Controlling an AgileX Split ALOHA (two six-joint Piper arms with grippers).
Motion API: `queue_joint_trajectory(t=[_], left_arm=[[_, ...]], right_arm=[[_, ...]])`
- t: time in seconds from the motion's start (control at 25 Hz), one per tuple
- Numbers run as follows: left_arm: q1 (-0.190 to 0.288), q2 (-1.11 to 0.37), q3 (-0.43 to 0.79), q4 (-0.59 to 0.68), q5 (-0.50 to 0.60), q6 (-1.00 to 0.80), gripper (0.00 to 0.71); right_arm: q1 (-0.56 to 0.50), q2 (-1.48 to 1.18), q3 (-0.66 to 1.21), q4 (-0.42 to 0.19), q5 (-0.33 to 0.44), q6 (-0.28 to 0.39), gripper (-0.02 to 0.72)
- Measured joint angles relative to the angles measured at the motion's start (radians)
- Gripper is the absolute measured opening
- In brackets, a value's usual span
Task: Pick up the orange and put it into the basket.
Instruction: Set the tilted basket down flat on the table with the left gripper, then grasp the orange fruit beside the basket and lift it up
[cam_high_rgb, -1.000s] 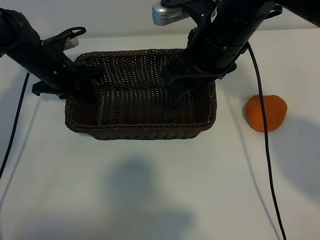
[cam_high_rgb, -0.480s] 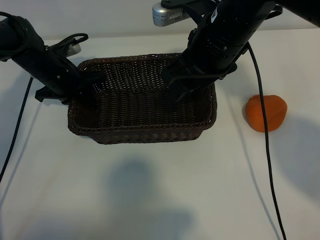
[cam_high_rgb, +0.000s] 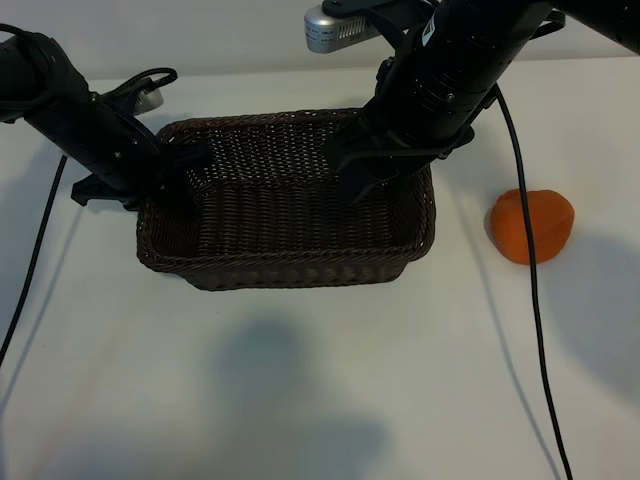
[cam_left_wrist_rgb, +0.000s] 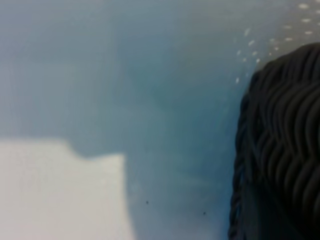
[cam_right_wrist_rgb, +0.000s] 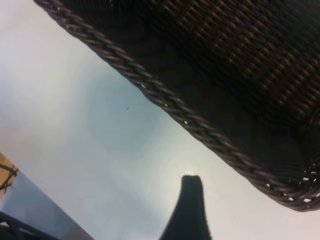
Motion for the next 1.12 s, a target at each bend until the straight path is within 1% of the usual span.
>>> queue_joint_trajectory(t=[0.08,0.2,0.24,0.28,0.32,0.44,0.64,0.88,1.12], left_arm=[[0.0,-0.001,0.0,-0.004,0.018,0.001,0.26],[0.0,-0.012,0.0,-0.006,0.031,0.002,0.486],[0.0,-0.018,0.0,-0.006,0.032,0.001,0.547],[0.0,-0.027,0.0,-0.006,0.033,0.0,0.599],[0.0,-0.039,0.0,-0.006,0.033,0.0,0.628],[0.0,-0.071,0.0,-0.002,0.036,0.0,0.643],[0.0,-0.137,0.0,0.035,0.051,-0.017,0.614],[0.0,-0.227,-0.003,0.113,0.076,-0.06,0.6],[0.0,-0.319,-0.01,0.121,0.077,-0.064,0.596]], right_arm=[[0.0,0.0,0.0,0.0,0.0,0.0,0.595],[0.0,0.0,0.0,0.0,0.001,0.0,0.595],[0.0,0.0,0.0,0.0,0.001,0.0,0.595],[0.0,0.0,0.0,0.0,0.001,0.0,0.595],[0.0,0.0,0.0,0.0,0.002,0.0,0.595],[0.0,0.0,0.0,0.001,0.002,0.0,0.595],[0.0,0.0,0.0,0.001,0.007,0.0,0.595],[0.0,0.0,0.0,0.001,0.011,0.0,0.595],[0.0,0.0,0.0,0.001,0.013,-0.004,0.595]])
